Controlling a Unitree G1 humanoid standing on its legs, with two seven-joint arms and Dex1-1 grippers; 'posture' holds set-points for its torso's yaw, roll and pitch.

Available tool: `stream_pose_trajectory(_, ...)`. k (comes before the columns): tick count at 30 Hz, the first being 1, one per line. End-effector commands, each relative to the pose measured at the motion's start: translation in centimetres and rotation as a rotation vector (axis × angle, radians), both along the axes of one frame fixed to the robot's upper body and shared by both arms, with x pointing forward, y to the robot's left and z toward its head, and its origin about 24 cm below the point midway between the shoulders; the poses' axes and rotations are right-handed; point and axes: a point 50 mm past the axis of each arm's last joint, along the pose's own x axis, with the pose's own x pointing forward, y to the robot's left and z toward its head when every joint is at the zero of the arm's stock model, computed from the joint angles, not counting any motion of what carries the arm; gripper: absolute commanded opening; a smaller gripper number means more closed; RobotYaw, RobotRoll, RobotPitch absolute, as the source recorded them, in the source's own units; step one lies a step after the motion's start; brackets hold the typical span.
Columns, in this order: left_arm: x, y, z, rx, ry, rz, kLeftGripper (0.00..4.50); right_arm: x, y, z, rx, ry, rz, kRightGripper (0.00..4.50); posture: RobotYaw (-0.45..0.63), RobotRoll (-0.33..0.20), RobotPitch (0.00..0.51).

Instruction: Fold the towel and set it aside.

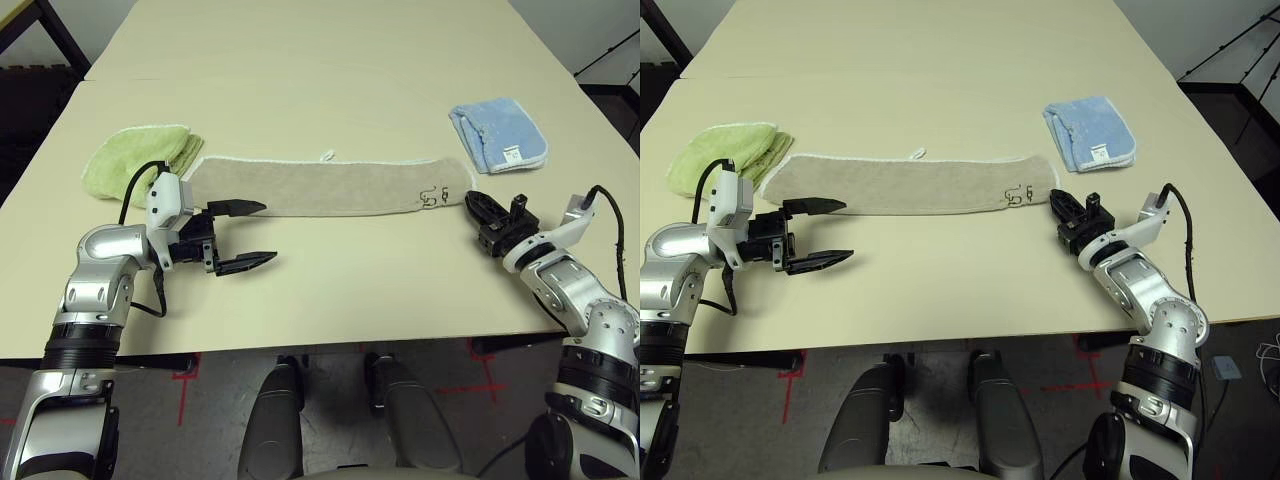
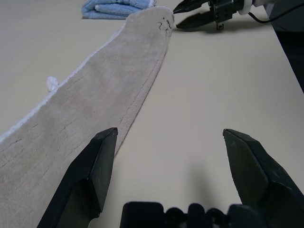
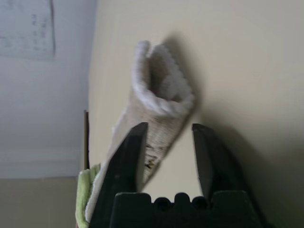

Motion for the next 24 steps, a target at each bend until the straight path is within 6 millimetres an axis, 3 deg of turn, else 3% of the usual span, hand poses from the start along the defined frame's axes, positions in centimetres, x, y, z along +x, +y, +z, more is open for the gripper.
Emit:
stream_pose_trajectory(1, -0.4, -0.3, -0.3, 0.022, 0.017, -0.028, 4.50, -0.6, -0.4, -0.6, -0.010, 0.048, -0.029, 3.33, -0.03, 0.000, 0.212)
stream_pose_trajectory(4, -0.5, -0.4, -0.3, 0.021, 0.019, -0.030, 4.50, -0.4, -0.1, -0.5, 0.009, 0.049, -0.046, 4.44, -0.03, 0.000, 0.212)
stream_pose_trajectory(17, -1.0, -0.5, -0.4, 0.026, 0.036, -0.035, 4.50, 2.5, 1.5, -0.8, 0.061, 0.052, -0.099, 4.48, -0.01, 0.000, 0.211)
stream_pose_trajectory(24, -1.2, -0.4, -0.4, 0.028, 0.039, -0.032, 4.50, 2.9, 2.3, -0.8, 0.065, 0.049, -0.082, 4.48, 0.00, 0.000, 0.212)
